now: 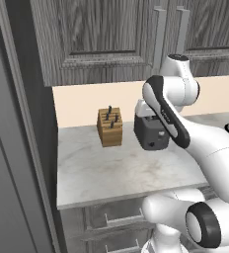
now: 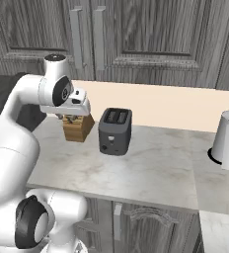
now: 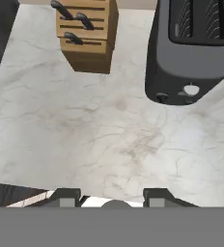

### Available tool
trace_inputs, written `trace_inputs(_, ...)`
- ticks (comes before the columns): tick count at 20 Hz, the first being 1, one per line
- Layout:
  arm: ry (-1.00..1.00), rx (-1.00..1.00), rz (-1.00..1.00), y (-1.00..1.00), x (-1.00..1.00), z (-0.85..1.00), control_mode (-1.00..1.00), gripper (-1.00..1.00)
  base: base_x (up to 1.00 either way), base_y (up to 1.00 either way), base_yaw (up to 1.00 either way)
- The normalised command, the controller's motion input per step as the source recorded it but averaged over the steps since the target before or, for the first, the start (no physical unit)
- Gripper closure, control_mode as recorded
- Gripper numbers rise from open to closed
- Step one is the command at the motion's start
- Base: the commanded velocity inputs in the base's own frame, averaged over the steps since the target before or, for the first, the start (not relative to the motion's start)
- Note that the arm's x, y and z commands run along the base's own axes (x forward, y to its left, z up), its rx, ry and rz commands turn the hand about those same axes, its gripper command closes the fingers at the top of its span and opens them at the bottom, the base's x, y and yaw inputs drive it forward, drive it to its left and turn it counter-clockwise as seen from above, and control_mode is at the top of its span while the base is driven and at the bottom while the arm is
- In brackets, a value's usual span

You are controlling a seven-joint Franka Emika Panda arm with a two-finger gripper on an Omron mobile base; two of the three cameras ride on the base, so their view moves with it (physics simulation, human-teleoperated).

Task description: Open the cabinet, pick the kettle from the cabinet, and place it in the sink.

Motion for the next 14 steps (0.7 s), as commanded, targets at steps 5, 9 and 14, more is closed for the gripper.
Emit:
trace_inputs(5, -0.1, 0.0, 0.0, 0.0, -0.11, 0.0, -1.0, -1.0, 0.0, 0.0, 0.0)
trace_inputs(9, -0.4, 0.0, 0.0, 0.0, -0.33, 0.04, -1.0, -1.0, 0.0, 0.0, 0.0)
trace_inputs(14, -0.42, 0.03, 0.0, 0.0, -0.31, 0.21, -1.0, -1.0, 0.0, 0.0, 0.0)
